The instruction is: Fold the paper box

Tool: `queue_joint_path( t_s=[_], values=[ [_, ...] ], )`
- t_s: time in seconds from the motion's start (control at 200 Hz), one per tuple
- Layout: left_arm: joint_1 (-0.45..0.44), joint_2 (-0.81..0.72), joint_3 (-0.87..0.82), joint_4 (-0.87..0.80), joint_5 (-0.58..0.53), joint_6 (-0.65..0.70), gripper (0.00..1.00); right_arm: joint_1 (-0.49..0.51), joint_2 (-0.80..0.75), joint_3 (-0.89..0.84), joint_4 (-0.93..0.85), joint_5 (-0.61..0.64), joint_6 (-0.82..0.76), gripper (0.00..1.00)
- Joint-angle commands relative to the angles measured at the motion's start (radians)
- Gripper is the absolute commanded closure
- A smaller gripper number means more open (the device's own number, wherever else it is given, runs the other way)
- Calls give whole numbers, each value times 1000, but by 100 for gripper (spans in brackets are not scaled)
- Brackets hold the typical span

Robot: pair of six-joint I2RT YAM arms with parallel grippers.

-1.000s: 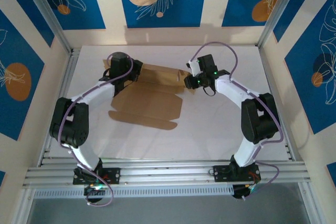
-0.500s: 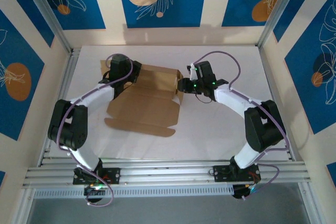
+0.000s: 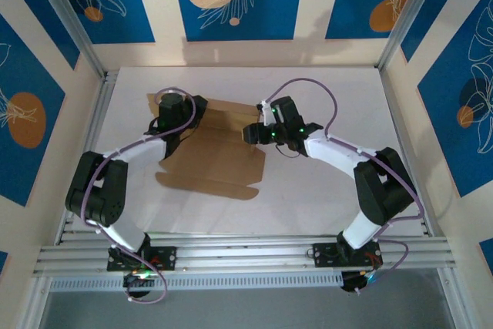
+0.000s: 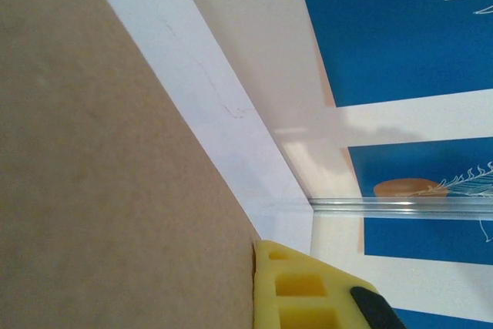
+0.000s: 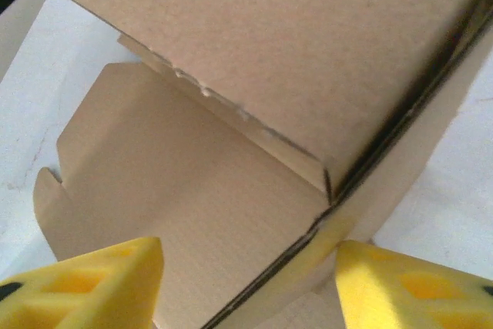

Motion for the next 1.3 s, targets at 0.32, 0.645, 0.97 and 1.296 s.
queue_joint_path(
  t_s=[0.32, 0.645, 0.97, 1.296],
  values=[
    [-17, 16, -44, -39, 131, 87, 100, -48, -43, 4, 41, -327, -347, 22],
    [-2, 25, -41, -35, 177, 83, 100, -54, -31, 69, -58, -426, -506, 26],
    [8, 14, -41, -35, 187, 88, 100, -53, -1, 116, -150, -401, -621, 42],
    [7, -12, -83, 17, 172, 79, 100, -24, 4, 70, -86, -25, -491, 60]
  ],
)
